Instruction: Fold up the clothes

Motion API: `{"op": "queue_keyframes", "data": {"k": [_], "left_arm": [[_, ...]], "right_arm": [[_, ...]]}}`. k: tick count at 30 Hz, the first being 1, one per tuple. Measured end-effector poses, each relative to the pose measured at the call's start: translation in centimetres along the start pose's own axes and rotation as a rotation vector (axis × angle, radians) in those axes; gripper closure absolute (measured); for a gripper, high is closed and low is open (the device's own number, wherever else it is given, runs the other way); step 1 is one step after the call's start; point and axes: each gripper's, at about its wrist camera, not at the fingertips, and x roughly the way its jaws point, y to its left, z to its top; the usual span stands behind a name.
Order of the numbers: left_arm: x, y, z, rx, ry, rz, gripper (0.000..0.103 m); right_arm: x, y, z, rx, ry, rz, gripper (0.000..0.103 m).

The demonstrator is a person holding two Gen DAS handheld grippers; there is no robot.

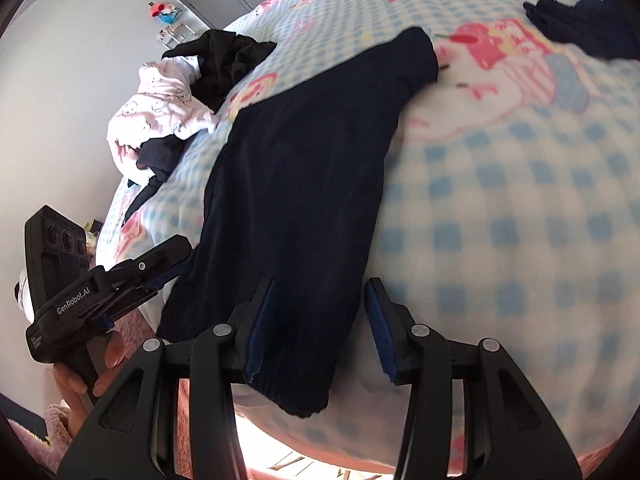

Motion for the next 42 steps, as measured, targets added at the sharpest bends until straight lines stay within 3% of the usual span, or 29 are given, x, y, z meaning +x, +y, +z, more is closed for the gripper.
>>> {"op": "queue_keyframes", "data": {"k": [3,6,9,11,15,19,23,25,27,31,33,35,37,38,40,42], "left_arm": [[0.3,0.0,-0.4,0.012,0.021,0.032,0.063],[-0.1,0.7,-0.4,-0.032,0.01,0.022,0.074],[-1.7,1.1,-0.3,-0.116,-0.065,-0.017,0.073],[-1.6,0.4,-0.3,-0.076,-0.055,-0.02,0.072],[0.1,0.5,-1.0,-0.073,0.052,-0.009,0.072],[-0.4,0.5,-1.5,-0.074,0.057,0.005,0.071],[-0.7,1.1,-2.0,-0.14,0.076,-0.082,0.071],[-0.9,0.6,-2.2,-0.112,0.069,-0.063,0.078],[-1.3,-0.1,-2.2,-0.076,0.049,-0.048,0.093],[-4.2,-1.9,-1.7,-0.022,-0.028,-0.042,0.094],[-4.1,-2.1,-1.8,0.004,-0.002,0.003,0.093],[-2.4,-1.1,-2.2,0.002,0.086,0.078,0.091],[-1.3,0.0,-2.7,-0.029,0.16,0.154,0.069],[-1.2,0.3,-2.8,-0.036,0.168,0.188,0.068],[-2.5,-0.7,-2.4,0.012,0.099,0.183,0.052],[-2.6,-1.2,-2.0,0.043,0.082,0.145,0.046]], "right_arm": [[0.2,0.4,-1.3,-0.006,0.007,-0.009,0.056],[-0.2,0.8,-1.5,-0.021,0.003,-0.017,0.055],[-0.2,0.5,-1.6,-0.02,0.004,-0.067,0.057],[0.0,0.3,-1.6,0.0,0.008,-0.078,0.057],[0.2,0.4,-1.5,-0.007,0.007,-0.055,0.055],[0.2,0.5,-1.6,-0.029,0.01,-0.061,0.055],[0.3,0.6,-1.8,-0.051,0.011,-0.072,0.056],[0.5,0.8,-1.7,-0.068,0.013,-0.079,0.055],[0.5,0.7,-1.7,-0.065,0.012,-0.065,0.053],[-0.1,0.0,-1.5,-0.017,0.0,-0.014,0.053],[-0.3,-0.3,-1.6,-0.009,-0.002,-0.013,0.053],[-0.1,-0.3,-1.7,-0.018,0.001,-0.031,0.055],[0.4,-0.2,-1.7,-0.027,0.027,-0.089,0.059],[0.3,0.0,-1.6,-0.031,0.026,-0.097,0.059],[-0.4,0.5,-1.7,-0.046,0.006,-0.098,0.057],[-0.8,0.5,-1.9,-0.047,-0.006,-0.064,0.057]]}}
